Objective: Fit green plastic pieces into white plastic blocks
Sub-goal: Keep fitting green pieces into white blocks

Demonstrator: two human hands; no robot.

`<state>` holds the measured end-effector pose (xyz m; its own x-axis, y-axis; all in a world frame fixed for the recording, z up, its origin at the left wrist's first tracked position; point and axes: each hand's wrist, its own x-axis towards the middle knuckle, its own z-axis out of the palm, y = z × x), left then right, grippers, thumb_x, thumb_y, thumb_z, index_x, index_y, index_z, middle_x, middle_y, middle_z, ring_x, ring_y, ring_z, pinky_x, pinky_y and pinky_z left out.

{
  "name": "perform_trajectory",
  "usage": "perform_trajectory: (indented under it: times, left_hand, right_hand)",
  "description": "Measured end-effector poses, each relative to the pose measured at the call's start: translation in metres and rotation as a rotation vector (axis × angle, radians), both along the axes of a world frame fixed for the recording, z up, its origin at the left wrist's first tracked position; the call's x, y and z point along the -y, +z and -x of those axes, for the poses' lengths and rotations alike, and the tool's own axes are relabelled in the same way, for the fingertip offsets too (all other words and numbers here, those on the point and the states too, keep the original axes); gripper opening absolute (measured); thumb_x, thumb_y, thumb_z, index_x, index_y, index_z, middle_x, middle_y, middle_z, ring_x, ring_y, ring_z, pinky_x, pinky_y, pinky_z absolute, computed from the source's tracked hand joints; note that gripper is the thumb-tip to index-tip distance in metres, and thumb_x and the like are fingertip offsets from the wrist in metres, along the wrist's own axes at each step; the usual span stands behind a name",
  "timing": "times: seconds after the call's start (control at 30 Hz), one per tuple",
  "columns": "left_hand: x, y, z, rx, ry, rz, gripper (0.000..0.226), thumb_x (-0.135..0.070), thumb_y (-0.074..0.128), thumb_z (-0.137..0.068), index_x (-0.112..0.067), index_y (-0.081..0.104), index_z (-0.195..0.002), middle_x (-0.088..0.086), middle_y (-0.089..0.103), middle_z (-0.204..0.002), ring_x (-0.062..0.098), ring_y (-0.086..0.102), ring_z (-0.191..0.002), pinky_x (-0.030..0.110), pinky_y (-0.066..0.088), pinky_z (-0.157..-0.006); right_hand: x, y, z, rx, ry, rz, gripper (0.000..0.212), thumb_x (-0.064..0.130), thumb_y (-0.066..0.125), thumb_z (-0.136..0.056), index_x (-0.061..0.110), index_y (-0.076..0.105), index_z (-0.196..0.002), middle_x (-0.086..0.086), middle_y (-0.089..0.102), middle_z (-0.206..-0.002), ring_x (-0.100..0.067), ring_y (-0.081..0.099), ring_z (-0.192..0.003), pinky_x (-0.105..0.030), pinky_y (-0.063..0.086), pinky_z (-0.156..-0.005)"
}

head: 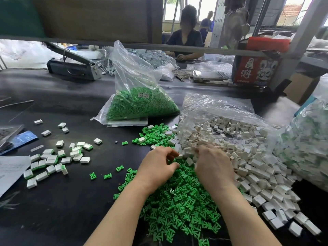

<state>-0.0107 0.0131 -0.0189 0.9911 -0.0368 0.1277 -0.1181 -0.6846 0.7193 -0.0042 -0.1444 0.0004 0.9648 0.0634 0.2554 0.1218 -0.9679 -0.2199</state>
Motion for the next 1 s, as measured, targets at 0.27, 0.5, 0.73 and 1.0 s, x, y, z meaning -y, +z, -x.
perform_trajectory:
  times: [0.27, 0.5, 0.73, 1.0]
  left_hand:
    - [0.0, -0.001, -0.001, -0.026, -0.005, 0.023, 0.028, -0.033, 0.077, -0.082, -0.031, 0.069, -0.109, -0.012, 0.065, -0.1, 0.004, 0.062, -0.09, 0.028, 0.053, -0.088]
    - [0.001, -0.001, -0.001, -0.002, -0.01, -0.06, 0.027, -0.04, 0.073, -0.084, -0.033, 0.068, -0.11, -0.013, 0.054, -0.098, 0.005, 0.057, -0.088, 0.028, 0.051, -0.086]
    - [0.008, 0.001, 0.002, 0.049, -0.008, -0.223, 0.018, -0.04, 0.069, -0.086, -0.03, 0.069, -0.101, -0.01, 0.05, -0.096, 0.013, 0.056, -0.097, 0.031, 0.049, -0.09]
    - [0.012, 0.002, 0.004, 0.127, 0.005, -0.222, 0.013, -0.036, 0.062, -0.09, -0.024, 0.061, -0.093, -0.006, 0.058, -0.095, 0.013, 0.055, -0.09, 0.027, 0.046, -0.08]
  right_hand:
    - [-0.006, -0.002, 0.0, -0.2, 0.205, -0.37, 0.025, 0.019, 0.056, -0.097, 0.032, 0.072, -0.11, 0.007, 0.072, -0.1, -0.002, 0.05, -0.063, -0.027, 0.047, -0.065]
    - [-0.001, -0.002, 0.0, -0.064, 0.129, -0.556, 0.017, 0.016, 0.061, -0.095, 0.02, 0.07, -0.108, 0.004, 0.074, -0.1, -0.013, 0.067, -0.093, -0.037, 0.054, -0.09]
    - [-0.001, -0.004, -0.003, -0.09, 0.119, -0.91, 0.012, 0.013, 0.065, -0.092, 0.023, 0.071, -0.089, 0.011, 0.072, -0.083, 0.003, 0.065, -0.079, -0.013, 0.049, -0.072]
    - [0.001, 0.004, -0.002, -0.289, 0.133, -1.365, 0.011, 0.011, 0.067, -0.089, 0.019, 0.074, -0.092, 0.007, 0.073, -0.081, 0.0, 0.064, -0.072, -0.018, 0.047, -0.064]
